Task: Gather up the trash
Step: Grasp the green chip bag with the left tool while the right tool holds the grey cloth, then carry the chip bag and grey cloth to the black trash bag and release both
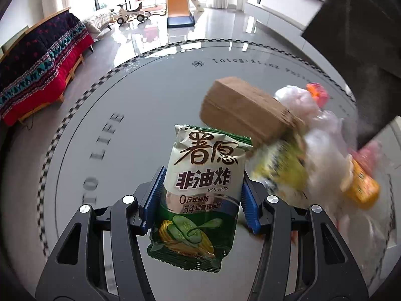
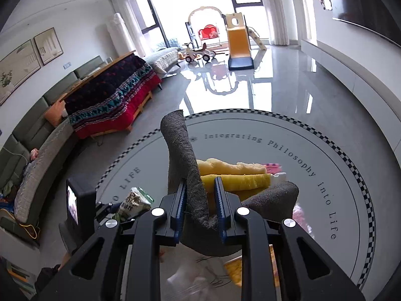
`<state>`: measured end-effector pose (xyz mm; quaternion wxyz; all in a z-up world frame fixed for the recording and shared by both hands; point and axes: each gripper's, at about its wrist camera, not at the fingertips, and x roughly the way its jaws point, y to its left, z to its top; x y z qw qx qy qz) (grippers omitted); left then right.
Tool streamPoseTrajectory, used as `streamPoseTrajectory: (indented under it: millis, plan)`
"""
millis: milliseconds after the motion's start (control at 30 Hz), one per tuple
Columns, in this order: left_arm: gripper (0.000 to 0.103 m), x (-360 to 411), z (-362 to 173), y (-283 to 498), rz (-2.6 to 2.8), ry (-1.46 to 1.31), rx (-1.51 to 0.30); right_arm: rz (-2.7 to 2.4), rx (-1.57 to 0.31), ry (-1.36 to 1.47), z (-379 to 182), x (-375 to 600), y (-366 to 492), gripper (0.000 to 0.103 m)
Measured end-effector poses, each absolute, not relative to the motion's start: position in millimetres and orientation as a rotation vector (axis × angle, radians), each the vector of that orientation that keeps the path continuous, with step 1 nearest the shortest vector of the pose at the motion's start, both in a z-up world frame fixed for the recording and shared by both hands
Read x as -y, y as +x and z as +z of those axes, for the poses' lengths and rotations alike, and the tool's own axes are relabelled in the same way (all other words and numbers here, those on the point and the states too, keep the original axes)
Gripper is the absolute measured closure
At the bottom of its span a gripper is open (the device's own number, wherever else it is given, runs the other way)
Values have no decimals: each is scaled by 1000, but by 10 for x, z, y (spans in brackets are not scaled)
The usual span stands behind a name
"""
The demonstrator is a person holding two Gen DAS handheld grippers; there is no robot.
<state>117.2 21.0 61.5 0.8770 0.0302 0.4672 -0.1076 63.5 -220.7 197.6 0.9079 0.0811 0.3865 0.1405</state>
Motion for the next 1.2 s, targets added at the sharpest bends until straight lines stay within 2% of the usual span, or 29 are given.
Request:
streamPoseTrajectory:
  millis: [500, 1000, 1200]
  plan:
    - [49, -683, 976, -111, -184, -19, -865, 460, -758, 103, 2364, 1338, -194, 80]
    - [49, -1738, 809, -1455, 40, -139, -847, 722, -840, 36, 2051, 40, -1060, 80]
    - [48, -2330, 635, -2257, 201, -249, -838, 870, -890, 0, 1830, -566, -1543, 80]
